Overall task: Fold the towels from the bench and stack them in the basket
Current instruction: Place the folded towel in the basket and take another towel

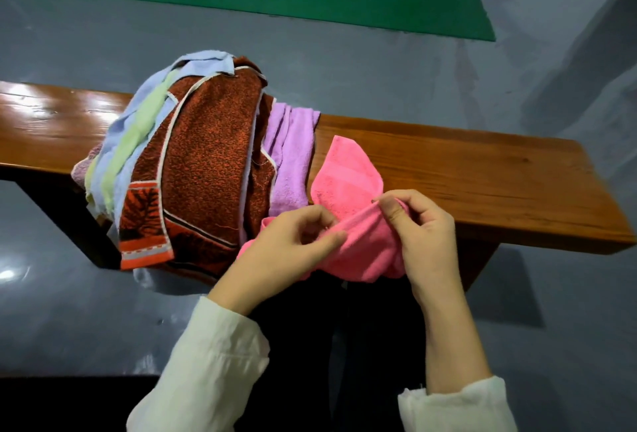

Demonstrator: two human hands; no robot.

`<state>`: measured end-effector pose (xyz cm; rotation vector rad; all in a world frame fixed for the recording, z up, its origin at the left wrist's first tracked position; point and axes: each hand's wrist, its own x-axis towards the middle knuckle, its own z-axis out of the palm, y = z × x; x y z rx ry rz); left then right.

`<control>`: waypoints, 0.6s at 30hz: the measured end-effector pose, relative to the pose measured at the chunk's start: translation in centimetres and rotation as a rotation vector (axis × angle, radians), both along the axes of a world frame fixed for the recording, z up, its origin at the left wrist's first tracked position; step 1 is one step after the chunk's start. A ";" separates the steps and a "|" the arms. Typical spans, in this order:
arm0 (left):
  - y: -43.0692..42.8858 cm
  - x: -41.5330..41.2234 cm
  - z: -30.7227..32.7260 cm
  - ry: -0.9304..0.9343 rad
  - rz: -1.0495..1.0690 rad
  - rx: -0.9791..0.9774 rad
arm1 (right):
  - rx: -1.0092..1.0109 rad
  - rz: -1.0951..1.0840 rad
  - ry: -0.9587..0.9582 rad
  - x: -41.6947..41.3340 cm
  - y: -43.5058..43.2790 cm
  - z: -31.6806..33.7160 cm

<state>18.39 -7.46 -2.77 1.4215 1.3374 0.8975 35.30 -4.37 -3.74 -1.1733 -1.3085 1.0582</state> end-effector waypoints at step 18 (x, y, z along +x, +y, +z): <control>-0.5 -2.5 2.5 0.312 0.357 0.428 | -0.010 0.372 -0.024 -5.4 0.6 2.5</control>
